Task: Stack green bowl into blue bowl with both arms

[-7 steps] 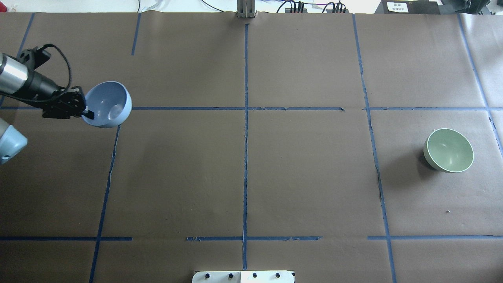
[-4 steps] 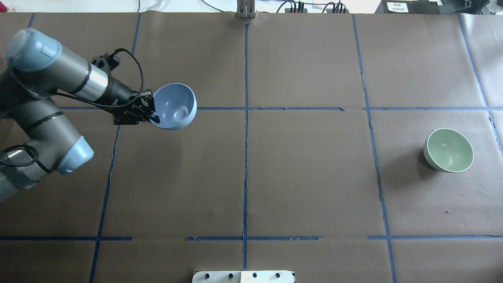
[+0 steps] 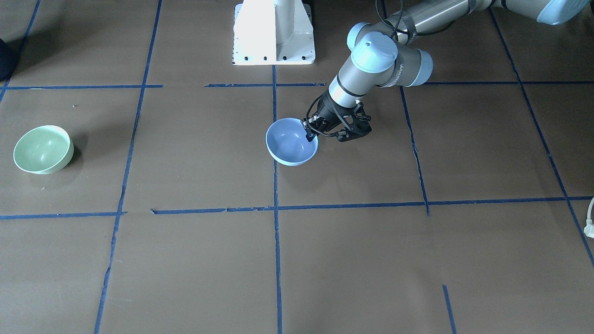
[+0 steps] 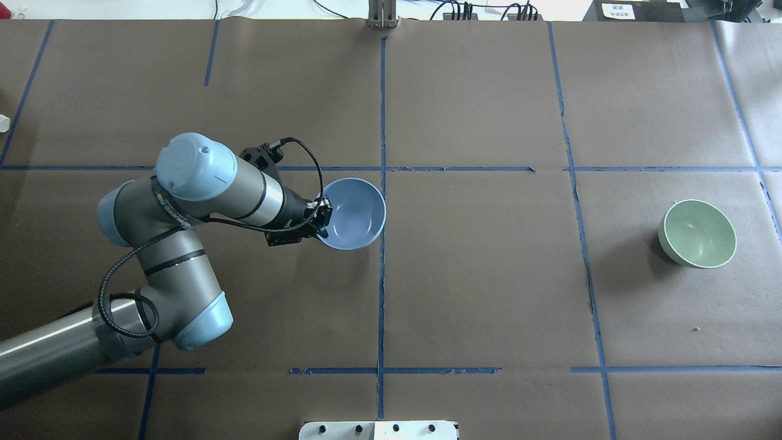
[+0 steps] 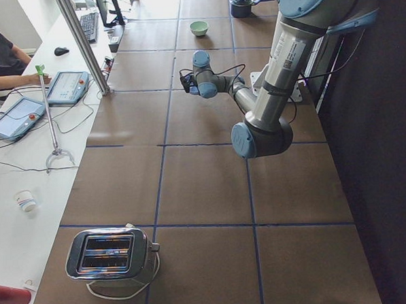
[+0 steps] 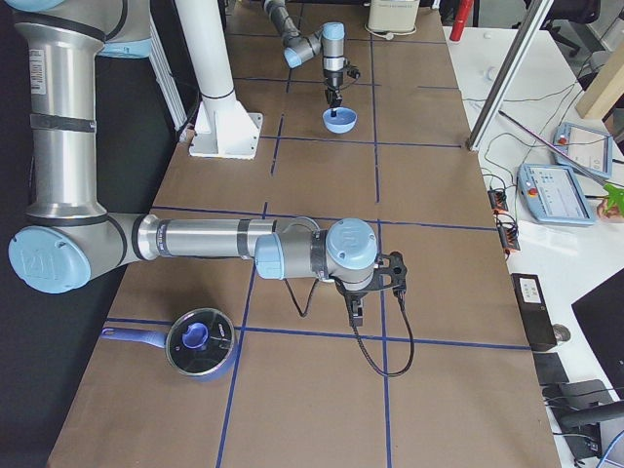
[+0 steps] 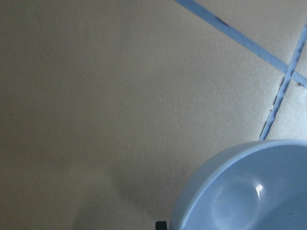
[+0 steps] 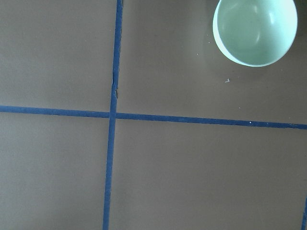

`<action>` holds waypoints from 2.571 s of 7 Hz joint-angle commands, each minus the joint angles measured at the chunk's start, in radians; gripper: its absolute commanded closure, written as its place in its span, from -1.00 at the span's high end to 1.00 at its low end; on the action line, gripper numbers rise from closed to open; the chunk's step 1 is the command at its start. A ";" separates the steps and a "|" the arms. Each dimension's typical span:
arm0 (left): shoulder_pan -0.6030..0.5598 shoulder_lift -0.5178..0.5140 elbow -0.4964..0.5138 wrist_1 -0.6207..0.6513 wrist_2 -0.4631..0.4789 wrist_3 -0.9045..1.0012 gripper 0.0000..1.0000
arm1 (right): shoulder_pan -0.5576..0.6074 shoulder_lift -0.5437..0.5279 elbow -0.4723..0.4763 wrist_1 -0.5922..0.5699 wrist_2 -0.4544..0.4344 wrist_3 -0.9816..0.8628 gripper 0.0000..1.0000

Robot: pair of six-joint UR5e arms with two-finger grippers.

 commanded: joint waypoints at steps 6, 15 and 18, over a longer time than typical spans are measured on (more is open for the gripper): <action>-0.038 -0.008 -0.019 0.006 -0.056 0.011 1.00 | 0.000 0.000 0.001 0.002 0.002 0.000 1.00; -0.405 0.283 -0.270 0.081 -0.392 0.270 1.00 | -0.507 -0.124 -0.110 0.852 -0.235 0.915 1.00; -0.410 0.294 -0.279 0.081 -0.392 0.270 1.00 | -0.586 -0.120 -0.175 0.965 -0.256 0.993 0.98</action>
